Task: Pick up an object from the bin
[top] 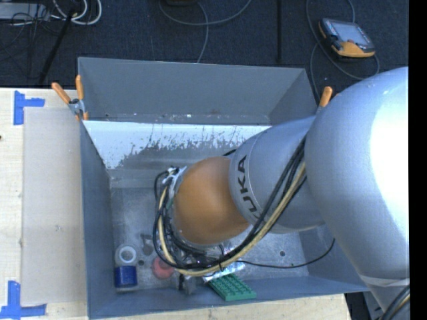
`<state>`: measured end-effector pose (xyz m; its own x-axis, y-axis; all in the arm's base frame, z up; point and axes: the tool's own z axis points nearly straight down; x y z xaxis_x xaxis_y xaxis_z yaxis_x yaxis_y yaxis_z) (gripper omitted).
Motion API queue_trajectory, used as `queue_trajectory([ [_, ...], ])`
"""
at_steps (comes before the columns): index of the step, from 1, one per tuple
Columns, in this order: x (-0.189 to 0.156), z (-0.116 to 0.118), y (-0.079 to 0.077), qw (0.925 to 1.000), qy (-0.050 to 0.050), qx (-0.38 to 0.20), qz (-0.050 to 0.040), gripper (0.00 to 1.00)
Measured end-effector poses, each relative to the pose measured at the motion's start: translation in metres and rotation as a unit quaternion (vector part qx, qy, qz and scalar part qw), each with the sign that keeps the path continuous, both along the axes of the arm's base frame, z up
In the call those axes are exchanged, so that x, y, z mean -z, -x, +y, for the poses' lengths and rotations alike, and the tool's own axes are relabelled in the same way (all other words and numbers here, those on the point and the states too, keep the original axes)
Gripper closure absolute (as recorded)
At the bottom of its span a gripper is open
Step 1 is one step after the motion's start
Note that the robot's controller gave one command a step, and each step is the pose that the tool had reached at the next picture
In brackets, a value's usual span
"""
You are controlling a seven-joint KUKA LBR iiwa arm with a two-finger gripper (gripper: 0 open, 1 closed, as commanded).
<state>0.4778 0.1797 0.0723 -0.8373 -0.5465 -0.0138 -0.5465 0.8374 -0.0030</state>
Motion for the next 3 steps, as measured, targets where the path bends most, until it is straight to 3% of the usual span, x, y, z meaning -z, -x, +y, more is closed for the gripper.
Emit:
queue_trajectory([
  [1, 0.0, -0.001, 0.0, 1.0, 0.0, 0.004, 0.0015, 1.0],
  [2, 0.001, 0.008, -0.033, 0.9986, 0.002, -0.051, 0.0077, 1.0],
  [3, -0.146, 0.023, -0.023, 0.998, 0.001, -0.063, 0.0025, 1.0],
])
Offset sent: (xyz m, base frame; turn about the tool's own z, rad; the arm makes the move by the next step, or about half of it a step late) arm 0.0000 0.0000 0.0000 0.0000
